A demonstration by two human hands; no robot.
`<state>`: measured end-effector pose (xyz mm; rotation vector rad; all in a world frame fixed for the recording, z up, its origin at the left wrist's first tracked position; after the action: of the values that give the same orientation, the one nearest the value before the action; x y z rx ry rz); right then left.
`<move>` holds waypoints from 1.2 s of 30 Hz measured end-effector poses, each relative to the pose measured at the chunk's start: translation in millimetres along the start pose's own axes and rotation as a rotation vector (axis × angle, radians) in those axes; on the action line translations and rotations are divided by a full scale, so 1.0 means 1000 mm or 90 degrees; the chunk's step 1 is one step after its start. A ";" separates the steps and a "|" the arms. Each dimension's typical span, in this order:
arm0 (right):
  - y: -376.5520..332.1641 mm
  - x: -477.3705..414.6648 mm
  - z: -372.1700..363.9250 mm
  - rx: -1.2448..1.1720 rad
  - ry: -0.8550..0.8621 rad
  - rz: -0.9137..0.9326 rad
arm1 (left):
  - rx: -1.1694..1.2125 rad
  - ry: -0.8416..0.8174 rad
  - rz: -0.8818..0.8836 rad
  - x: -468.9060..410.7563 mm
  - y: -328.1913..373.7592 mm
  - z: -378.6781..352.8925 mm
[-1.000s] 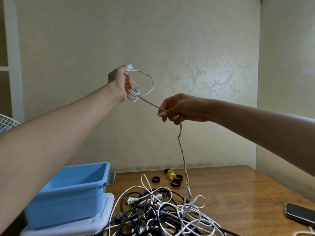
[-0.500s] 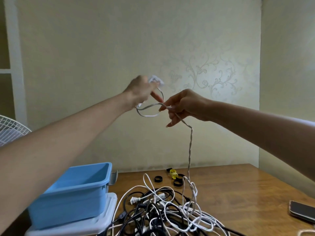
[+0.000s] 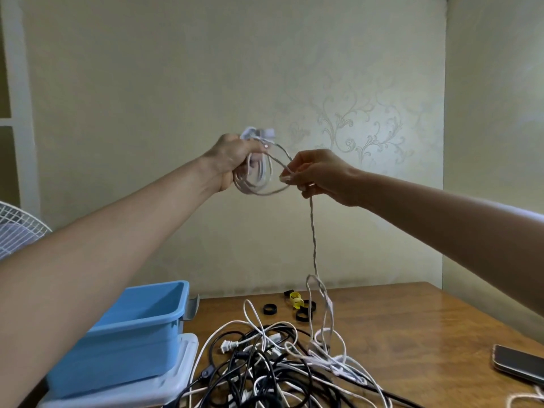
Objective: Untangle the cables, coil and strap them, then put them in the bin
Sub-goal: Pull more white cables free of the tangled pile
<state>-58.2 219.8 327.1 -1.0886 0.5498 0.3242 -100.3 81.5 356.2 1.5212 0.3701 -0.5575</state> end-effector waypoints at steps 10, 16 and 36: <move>-0.039 -0.014 0.022 -0.078 0.065 0.013 | 0.130 0.241 -0.066 -0.010 0.035 0.025; -0.075 -0.024 0.030 -0.123 -0.005 0.026 | 0.156 0.265 -0.114 -0.009 0.065 0.034; -0.011 0.001 0.038 -0.055 -0.013 -0.006 | -0.236 0.288 0.017 -0.013 0.006 0.099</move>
<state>-41.7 249.0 348.1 -1.1702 0.5159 0.3527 -118.8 -15.7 371.9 1.2781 0.7558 -0.1043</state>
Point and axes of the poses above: each hand's wrist, its own x-axis away from the middle knuckle, its own z-axis out of the back of the hand, y = z × x, the point moved 8 cm from there along -x, towards the middle knuckle, and after that the axes turned 8 degrees about y, right-handed, at the moved point
